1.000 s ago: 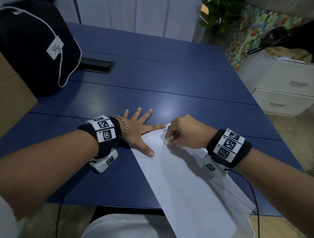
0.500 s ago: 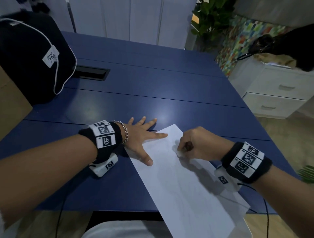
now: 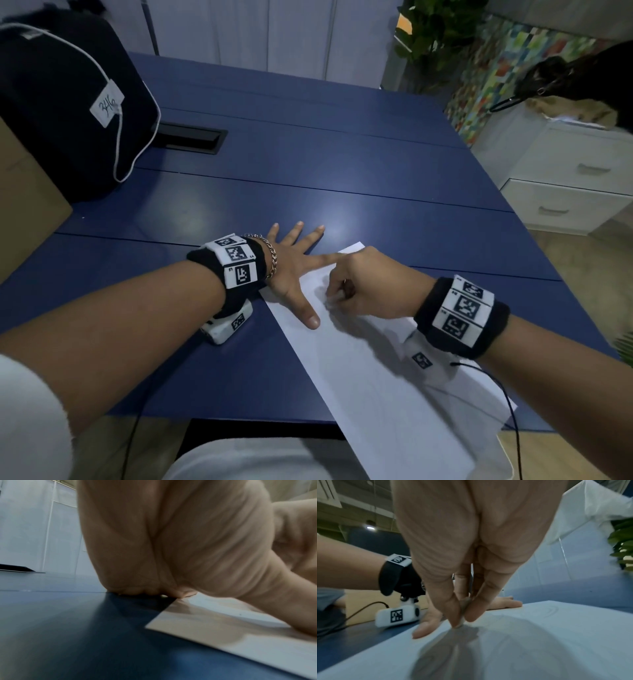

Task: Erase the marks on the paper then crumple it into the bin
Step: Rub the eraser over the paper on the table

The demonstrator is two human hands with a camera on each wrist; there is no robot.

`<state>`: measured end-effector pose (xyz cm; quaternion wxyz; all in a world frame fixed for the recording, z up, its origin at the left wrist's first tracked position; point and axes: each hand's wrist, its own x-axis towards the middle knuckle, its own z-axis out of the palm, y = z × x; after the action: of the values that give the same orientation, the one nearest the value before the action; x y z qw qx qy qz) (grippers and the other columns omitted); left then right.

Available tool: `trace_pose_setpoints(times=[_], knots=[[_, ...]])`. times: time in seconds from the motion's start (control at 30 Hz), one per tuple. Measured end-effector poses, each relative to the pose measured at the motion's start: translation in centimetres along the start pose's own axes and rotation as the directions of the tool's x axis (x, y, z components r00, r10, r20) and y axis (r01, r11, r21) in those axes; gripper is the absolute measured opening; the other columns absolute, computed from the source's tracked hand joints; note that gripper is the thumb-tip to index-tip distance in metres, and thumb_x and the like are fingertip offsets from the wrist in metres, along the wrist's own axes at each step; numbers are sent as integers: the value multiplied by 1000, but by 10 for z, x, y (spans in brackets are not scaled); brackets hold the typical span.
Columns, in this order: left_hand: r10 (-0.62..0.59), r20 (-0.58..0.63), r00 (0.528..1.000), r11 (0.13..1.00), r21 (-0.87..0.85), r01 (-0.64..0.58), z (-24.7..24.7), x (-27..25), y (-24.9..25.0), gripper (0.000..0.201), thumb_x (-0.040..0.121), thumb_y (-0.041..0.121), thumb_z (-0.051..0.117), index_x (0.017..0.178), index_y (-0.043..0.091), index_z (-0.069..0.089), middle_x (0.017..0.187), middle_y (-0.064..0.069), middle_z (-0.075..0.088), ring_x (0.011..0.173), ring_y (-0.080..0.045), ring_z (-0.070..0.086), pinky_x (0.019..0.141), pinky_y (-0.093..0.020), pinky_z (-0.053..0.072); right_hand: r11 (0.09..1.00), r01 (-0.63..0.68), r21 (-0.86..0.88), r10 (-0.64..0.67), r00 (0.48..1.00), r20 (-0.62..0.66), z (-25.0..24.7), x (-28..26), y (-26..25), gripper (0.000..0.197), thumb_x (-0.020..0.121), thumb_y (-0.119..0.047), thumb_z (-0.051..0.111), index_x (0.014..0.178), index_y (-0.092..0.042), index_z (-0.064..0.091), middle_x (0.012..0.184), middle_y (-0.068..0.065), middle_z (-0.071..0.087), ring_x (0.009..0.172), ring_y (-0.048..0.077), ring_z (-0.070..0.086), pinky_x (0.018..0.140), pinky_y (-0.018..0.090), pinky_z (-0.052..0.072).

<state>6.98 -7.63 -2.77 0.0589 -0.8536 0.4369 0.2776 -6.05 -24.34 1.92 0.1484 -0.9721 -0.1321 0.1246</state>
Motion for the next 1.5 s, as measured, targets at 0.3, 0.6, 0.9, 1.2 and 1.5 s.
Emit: trace_pose_setpoints(times=[0.3,0.6,0.9,1.2,1.5], knots=[[5,8,1000,1000,5,-5,0,0,0,136,39,103,67,131,82,-31,163,8,-49,148,-31,-47,114,-72,-28,1000,0,28,0,1000,-17,1,1,1,5,80,-15,77,84,-15,79,78,-7,73,70,6,63,64,8,44],[-17,27,999,999,38,16,-3,1,4,142,45,99,73,138,77,-32,162,7,-50,149,-35,-46,115,-75,-24,998,-50,49,52,998,-29,1,-5,16,5,83,-17,78,88,-19,79,78,-11,71,70,3,64,60,8,44],[-8,35,999,1000,25,7,-3,2,2,144,42,101,72,140,77,-31,161,8,-51,147,-33,-48,114,-74,-26,997,-77,-5,77,995,-59,-3,-2,24,14,82,-16,73,94,-21,80,86,-10,73,71,5,63,64,15,48],[-6,40,999,1000,24,5,-4,2,2,145,40,102,72,139,78,-32,160,8,-52,147,-34,-49,113,-75,-26,990,-138,-31,132,982,-137,-8,5,32,18,80,-15,72,96,-21,79,87,-7,75,75,9,67,69,23,54],[-5,35,999,1000,25,4,-2,4,1,147,37,104,70,140,77,-31,161,8,-51,146,-34,-49,112,-75,-27,989,-136,-58,126,980,-153,-9,2,36,15,82,-15,69,91,-21,79,79,-9,70,68,9,61,70,30,56]])
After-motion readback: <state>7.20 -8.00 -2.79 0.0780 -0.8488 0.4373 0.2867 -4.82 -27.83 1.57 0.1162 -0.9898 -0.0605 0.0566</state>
